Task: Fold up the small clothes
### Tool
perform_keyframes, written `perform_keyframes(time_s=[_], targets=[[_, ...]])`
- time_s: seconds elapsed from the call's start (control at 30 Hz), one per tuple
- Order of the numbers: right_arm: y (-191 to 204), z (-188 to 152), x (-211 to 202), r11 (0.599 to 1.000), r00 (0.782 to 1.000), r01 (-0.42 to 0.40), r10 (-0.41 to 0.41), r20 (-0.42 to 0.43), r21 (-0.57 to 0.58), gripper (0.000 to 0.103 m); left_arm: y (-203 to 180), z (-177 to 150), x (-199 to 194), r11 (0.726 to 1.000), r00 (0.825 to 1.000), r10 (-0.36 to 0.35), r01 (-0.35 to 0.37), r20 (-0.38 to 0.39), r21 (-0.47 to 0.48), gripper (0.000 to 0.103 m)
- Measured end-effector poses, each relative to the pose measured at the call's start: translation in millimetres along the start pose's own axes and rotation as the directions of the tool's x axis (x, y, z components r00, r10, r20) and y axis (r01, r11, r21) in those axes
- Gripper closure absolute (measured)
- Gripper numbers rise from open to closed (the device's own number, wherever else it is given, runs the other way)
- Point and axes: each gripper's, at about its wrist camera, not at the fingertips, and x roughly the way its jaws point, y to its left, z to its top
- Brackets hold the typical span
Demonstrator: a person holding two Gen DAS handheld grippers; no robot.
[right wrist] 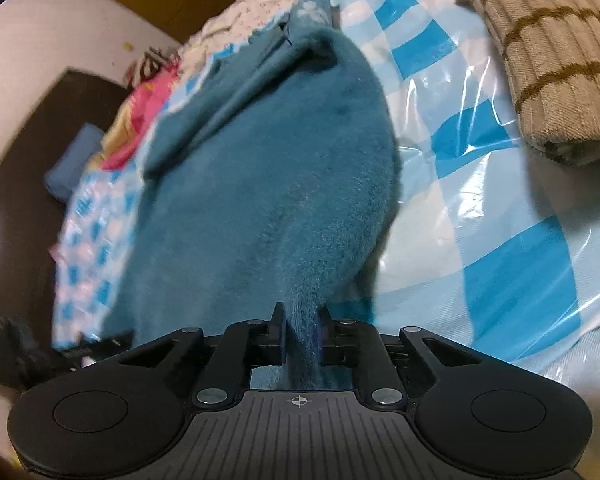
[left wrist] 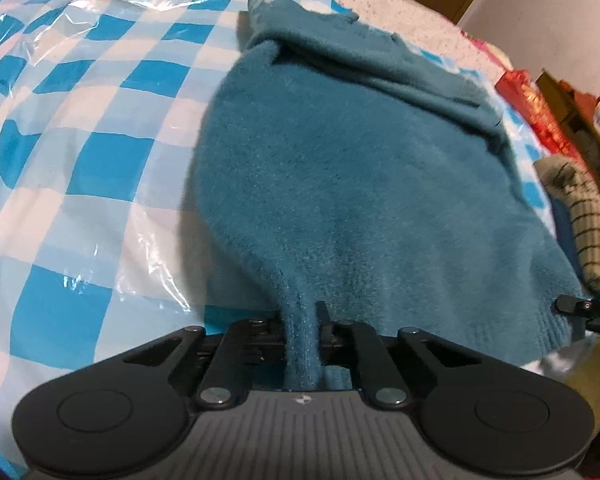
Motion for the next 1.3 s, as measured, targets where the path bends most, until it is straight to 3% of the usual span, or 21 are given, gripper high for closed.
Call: perform_keyframes(time_s=[0.13, 0.37, 0.53, 0.63, 0.77, 0.87, 0.93, 1.1, 1.2, 1.3], targets=[[5.5, -1.1, -18.0, 0.995, 0.995, -0.093, 0.091, 0.047, 0.047, 0.091, -3.0, -4.7, -17.5, 0.997, 0.997, -0.072, 0.073, 0.034, -0.033, 0.083], [14.0, -12.3, -35.8, 0.992, 0.994, -0.103, 0.101, 0.034, 0.077, 0.091, -2.4, -17.4, -29.2, 0.988, 0.992, -0.124, 0.127, 0.038, -0.091, 0.083], [8.4, -26.2, -54.0, 0.976, 0.992, -0.124, 0.122, 0.020, 0.179, 0.091, -0.2, -33.0, -44.3, 0.966, 0.981, -0.189, 0.194, 0.045, -0.173, 0.083], [20.1, -18.6, -61.8, 0.963, 0.981, -0.191, 0.183, 0.060, 0.189, 0.092, -3.0, -26.7, -54.8, 0.936, 0.956, -0.273, 0.290, 0.109, -0.200, 0.083], [39.6, 16.0, -61.3, 0.947, 0.951, -0.292, 0.271, 0.150, 0.137, 0.092, -8.0, 10.5, -59.7, 0.907, 0.912, -0.345, 0.385, 0.222, -0.169, 0.083], [51.3, 55.3, -52.9, 0.940, 0.926, -0.330, 0.303, 0.226, 0.092, 0.092, -12.6, 53.2, -53.0, 0.906, 0.886, -0.355, 0.405, 0.298, -0.124, 0.083], [55.9, 84.7, -47.4, 0.944, 0.913, -0.323, 0.295, 0.282, 0.060, 0.092, -14.3, 86.5, -44.9, 0.915, 0.880, -0.344, 0.393, 0.328, -0.095, 0.083], [59.5, 163.0, -11.1, 0.966, 0.906, -0.257, 0.225, 0.359, 0.042, 0.092, -7.8, 169.7, -4.8, 0.939, 0.884, -0.273, 0.330, 0.378, -0.094, 0.083], [55.2, 204.3, 29.3, 0.981, 0.915, -0.186, 0.150, 0.375, 0.061, 0.092, -2.0, 205.0, 37.1, 0.961, 0.907, -0.194, 0.253, 0.373, -0.116, 0.083], [45.5, 224.0, 72.9, 0.996, 0.924, -0.062, 0.033, 0.381, 0.066, 0.092, 7.5, 225.8, 85.9, 0.970, 0.937, -0.110, 0.174, 0.333, -0.171, 0.083]])
